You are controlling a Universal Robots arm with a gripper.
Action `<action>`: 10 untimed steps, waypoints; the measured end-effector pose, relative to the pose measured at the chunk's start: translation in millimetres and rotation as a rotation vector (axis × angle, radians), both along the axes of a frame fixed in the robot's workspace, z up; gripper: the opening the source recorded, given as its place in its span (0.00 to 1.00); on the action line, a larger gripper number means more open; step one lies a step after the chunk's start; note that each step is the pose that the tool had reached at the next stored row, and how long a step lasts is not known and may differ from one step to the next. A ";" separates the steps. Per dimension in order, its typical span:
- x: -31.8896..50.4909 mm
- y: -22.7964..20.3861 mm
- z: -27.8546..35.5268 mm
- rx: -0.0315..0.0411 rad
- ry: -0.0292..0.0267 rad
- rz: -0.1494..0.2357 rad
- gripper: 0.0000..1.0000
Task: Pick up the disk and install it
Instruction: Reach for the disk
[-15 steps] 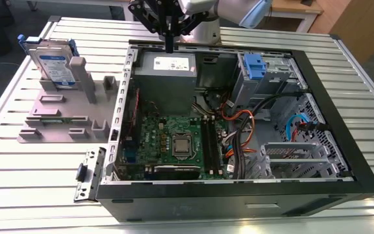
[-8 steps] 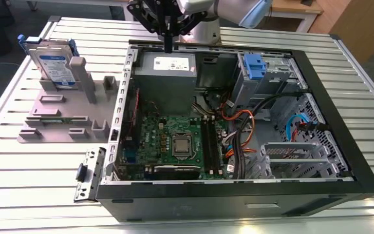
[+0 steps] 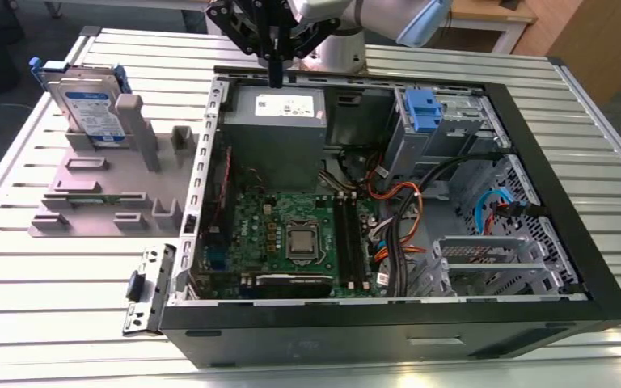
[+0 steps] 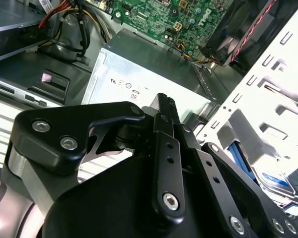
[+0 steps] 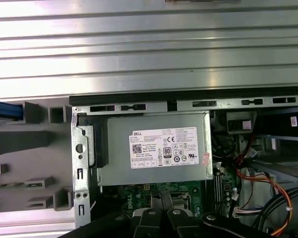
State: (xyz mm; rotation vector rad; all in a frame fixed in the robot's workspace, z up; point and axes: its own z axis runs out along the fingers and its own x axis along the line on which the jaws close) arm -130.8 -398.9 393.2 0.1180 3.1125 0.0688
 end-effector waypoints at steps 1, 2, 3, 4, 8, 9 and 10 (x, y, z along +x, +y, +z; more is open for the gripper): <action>-0.5 0.0 0.0 0.0001 0.0000 0.000 0.10; -1.0 0.0 -0.1 0.0001 0.0000 0.000 0.10; -1.4 0.0 -0.1 0.0001 0.0000 0.000 0.10; -1.8 0.0 -0.1 0.0000 0.0000 0.000 0.10; -3.3 0.0 -0.2 0.0001 0.0000 0.000 0.10; -3.8 0.0 -0.2 0.0001 0.0000 0.000 0.10; -4.3 0.0 -0.2 0.0001 0.0000 0.000 0.10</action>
